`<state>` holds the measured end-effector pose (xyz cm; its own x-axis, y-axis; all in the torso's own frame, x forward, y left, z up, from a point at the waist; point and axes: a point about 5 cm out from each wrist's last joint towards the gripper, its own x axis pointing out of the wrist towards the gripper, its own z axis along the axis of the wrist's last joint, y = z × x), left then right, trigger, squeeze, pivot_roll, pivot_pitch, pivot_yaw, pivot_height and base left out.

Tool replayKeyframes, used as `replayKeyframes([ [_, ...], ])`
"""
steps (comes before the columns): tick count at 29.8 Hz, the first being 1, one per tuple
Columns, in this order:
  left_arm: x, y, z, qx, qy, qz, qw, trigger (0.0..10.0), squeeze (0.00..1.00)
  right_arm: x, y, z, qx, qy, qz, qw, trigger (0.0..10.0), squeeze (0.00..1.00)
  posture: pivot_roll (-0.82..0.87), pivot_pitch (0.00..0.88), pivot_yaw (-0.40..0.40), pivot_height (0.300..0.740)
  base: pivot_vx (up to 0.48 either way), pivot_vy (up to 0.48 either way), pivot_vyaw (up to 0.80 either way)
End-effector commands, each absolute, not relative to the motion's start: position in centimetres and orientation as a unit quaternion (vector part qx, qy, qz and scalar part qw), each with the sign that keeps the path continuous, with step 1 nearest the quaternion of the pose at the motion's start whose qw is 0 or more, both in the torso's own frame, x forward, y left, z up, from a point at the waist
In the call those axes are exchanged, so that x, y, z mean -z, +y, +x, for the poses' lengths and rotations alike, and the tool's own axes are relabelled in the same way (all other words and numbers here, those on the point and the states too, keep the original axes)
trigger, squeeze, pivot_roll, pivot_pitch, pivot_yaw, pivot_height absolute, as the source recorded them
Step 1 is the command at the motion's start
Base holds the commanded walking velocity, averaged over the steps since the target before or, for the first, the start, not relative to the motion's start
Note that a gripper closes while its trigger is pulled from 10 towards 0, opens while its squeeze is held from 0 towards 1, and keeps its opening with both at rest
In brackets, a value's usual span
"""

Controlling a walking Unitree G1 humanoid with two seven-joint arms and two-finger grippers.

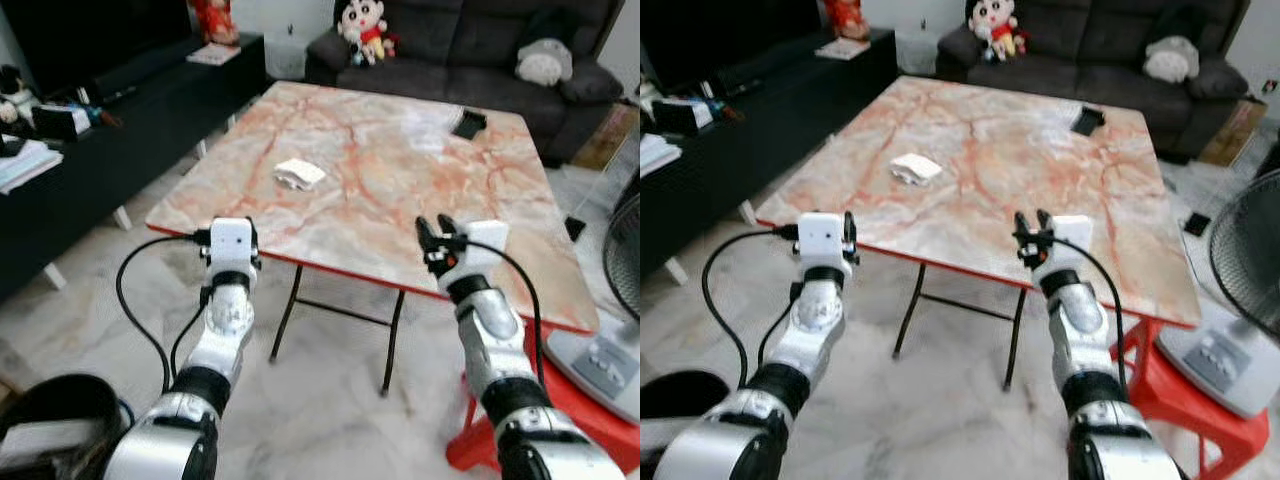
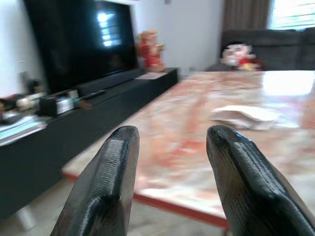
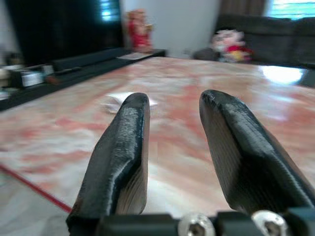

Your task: Picking trash to rubbish bin

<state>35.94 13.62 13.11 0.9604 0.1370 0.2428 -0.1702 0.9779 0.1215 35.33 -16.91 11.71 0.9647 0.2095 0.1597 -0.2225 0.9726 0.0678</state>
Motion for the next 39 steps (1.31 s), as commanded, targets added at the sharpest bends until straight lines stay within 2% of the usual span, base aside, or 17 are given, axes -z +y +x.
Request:
replayKeyframes([
  [1,-13.39,14.36,36.09,-0.091,-0.118,0.070,0.986,10.0,0.00,-12.55,-15.91,35.76,-0.123,-0.087,0.051,0.987,10.0,0.00,-0.05,0.000,-0.060,0.740,0.394,0.000,0.00],
  [20,-13.54,14.55,36.18,-0.093,-0.118,0.070,0.986,10.0,0.00,-12.55,-15.92,35.77,-0.118,-0.087,0.060,0.987,10.0,0.00,-0.04,0.000,-0.061,0.740,0.405,0.000,0.00],
  [24,-13.65,14.58,36.23,-0.092,-0.119,0.069,0.986,10.0,0.00,-12.60,-15.83,35.82,-0.119,-0.088,0.066,0.987,10.0,0.00,-0.04,0.000,-0.058,0.740,0.416,0.000,-0.80],
  [39,-13.68,14.40,36.26,-0.089,-0.118,0.067,0.987,10.0,0.00,-12.57,-15.96,35.75,-0.119,-0.087,0.055,0.988,10.0,0.00,-0.04,0.000,-0.061,0.740,0.414,0.000,0.00],
])
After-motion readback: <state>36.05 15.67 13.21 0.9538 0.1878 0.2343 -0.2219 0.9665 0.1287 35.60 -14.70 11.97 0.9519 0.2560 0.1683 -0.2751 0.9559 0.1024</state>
